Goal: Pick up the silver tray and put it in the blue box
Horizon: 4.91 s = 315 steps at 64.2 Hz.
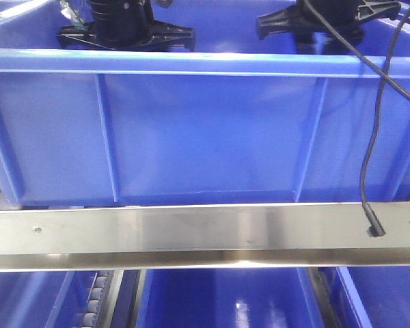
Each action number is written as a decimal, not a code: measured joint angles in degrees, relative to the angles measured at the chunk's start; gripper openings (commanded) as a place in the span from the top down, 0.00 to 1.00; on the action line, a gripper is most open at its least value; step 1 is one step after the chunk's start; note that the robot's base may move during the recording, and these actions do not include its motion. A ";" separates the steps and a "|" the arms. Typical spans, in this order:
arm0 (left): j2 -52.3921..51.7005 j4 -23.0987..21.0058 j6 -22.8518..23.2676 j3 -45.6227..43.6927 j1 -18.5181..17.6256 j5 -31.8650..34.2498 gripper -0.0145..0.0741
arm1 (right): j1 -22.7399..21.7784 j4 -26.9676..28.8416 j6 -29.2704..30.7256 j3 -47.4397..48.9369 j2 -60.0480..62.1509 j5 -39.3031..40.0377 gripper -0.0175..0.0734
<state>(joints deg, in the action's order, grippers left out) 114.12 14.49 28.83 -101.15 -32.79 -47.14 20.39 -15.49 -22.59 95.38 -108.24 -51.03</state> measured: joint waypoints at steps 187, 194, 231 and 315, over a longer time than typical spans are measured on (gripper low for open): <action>-113.00 -17.35 -28.83 81.08 17.79 23.37 0.94 | 13.54 -0.79 1.02 -61.88 95.67 15.92 0.75; -114.77 -21.55 -32.78 87.81 25.67 26.82 0.94 | 13.54 -0.79 1.02 -61.88 95.67 16.02 0.75; -114.83 -22.99 -33.98 102.86 29.35 45.44 0.94 | 13.54 -0.79 1.02 -61.88 95.76 16.04 0.75; -114.83 -23.01 -34.07 102.86 29.35 45.80 0.94 | -18.38 12.23 18.48 -95.83 103.77 51.75 0.75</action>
<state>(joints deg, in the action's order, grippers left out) -0.71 -8.52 -5.24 1.72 -3.44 -1.35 2.01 -3.26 -4.10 -0.45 -4.46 0.72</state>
